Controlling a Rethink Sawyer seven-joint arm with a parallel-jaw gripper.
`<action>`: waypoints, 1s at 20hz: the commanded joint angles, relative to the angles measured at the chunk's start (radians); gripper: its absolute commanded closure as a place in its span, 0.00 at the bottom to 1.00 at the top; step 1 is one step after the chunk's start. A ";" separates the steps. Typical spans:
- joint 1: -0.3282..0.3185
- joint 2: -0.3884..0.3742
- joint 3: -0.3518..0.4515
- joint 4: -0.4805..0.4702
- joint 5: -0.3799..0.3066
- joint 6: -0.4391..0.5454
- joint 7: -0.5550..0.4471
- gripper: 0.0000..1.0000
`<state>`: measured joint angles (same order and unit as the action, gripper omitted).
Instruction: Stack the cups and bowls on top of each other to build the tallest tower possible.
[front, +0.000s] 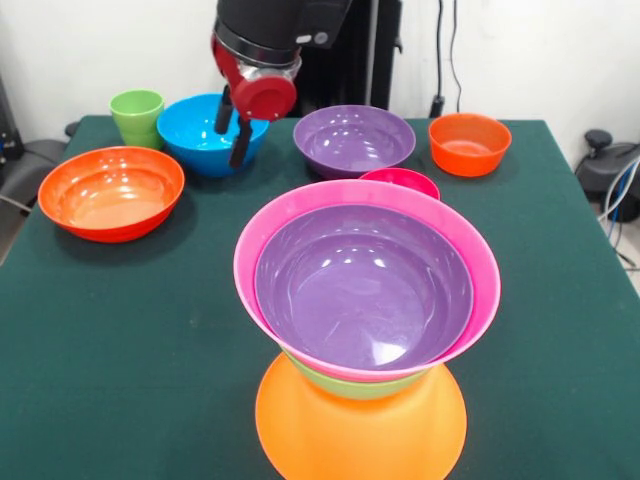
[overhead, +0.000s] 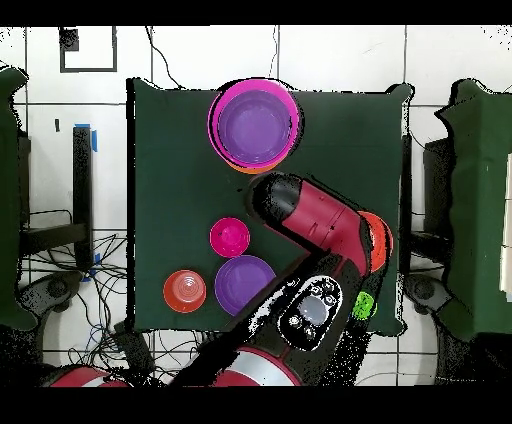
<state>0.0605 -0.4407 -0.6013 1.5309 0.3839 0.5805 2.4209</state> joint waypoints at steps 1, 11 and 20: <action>0.022 0.068 0.146 0.069 -0.048 -0.078 0.084 0.00; 0.024 0.096 0.123 0.098 -0.069 -0.107 0.065 0.00; 0.018 0.076 0.120 0.144 -0.085 -0.118 0.038 0.00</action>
<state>0.0802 -0.3979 -0.6009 1.5997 0.3828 0.5246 2.4209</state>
